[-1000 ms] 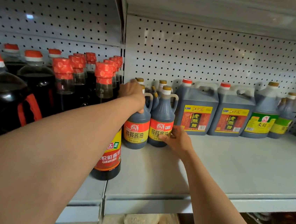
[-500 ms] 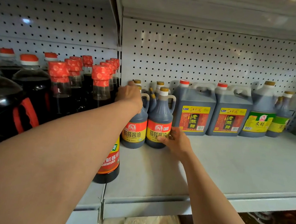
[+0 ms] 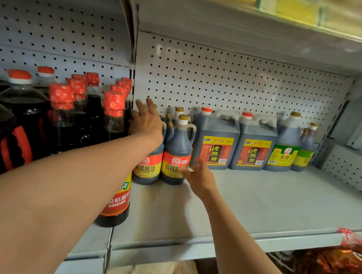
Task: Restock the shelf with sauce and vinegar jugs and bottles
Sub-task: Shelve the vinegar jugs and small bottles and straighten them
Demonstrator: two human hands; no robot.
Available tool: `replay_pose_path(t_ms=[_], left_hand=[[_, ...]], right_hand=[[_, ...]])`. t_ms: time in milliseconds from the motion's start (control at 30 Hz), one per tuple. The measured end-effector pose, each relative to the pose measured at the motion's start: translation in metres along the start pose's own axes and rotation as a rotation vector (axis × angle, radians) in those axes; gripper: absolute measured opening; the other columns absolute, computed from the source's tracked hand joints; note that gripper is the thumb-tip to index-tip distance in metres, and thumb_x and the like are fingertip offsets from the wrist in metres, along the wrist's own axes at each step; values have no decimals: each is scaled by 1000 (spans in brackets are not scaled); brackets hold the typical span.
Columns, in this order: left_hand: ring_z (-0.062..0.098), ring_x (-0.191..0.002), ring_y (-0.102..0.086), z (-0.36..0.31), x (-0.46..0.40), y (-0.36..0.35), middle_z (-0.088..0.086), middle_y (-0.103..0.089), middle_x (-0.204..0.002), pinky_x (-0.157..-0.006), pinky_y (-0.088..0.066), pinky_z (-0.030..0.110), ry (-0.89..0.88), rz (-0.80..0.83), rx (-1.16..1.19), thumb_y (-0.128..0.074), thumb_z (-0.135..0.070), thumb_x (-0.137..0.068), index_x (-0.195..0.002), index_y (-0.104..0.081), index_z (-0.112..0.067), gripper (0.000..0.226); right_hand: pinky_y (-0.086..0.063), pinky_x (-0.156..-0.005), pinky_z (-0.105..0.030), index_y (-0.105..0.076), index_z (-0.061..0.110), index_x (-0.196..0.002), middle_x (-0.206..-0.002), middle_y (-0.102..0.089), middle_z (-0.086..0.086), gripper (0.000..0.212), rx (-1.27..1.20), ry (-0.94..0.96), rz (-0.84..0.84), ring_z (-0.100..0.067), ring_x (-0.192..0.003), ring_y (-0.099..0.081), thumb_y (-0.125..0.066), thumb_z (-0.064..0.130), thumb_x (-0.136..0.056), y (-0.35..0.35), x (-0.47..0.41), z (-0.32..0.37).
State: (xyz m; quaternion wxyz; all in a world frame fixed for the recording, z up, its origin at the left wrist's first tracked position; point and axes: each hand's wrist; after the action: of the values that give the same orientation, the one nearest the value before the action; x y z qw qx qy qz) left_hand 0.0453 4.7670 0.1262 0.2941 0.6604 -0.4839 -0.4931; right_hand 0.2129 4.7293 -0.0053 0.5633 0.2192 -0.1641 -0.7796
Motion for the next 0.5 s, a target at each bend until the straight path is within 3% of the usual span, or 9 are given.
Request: replay_pose_path(t_ms=[133, 233, 367, 500], left_hand=[[43, -148, -15, -14, 20, 34, 22, 5, -164, -116, -29, 48, -102, -8, 80, -72, -14, -90, -158, 2, -9, 100], [42, -142, -28, -29, 53, 63, 22, -9, -161, -109, -37, 48, -161, 8, 159, -83, -26, -78, -156, -11, -11, 107], [38, -125, -46, -33, 118, 85, 18, -41, -138, -97, -44, 44, -205, -36, 332, -83, -31, -77, -140, -41, -15, 77], [31, -120, -50, -16, 198, 91, 15, -47, -133, -98, -44, 36, -148, 22, 436, -85, -36, -73, -123, -56, -18, 60]], right_hand=[[-42, -80, -29, -51, 18, -134, -117, -72, -6, 59, 216, -17, -79, -30, -113, -63, -72, 49, -88, 48, 29, 15], [-46, -84, -33, -54, 15, -133, -116, -70, -9, 58, 282, -17, -115, -31, -112, -63, -71, 47, -89, 92, 61, 30], [-51, -90, -41, -58, 12, -127, -120, -69, -12, 52, 324, 48, -107, -33, -112, -63, -71, 45, -90, 137, 118, 46], [-43, -84, -29, -55, 16, -133, -131, -64, -9, 60, 379, 86, -99, -28, -118, -60, -73, 50, -87, 159, 182, 50]])
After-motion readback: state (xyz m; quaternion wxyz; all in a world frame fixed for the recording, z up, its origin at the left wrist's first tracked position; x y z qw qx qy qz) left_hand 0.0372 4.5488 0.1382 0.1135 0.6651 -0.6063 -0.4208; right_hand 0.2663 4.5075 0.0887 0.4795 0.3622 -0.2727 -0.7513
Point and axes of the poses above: each hand's wrist, its own x-axis away from the middle knuckle, its own y-axis out of the back of the hand, z = x × y
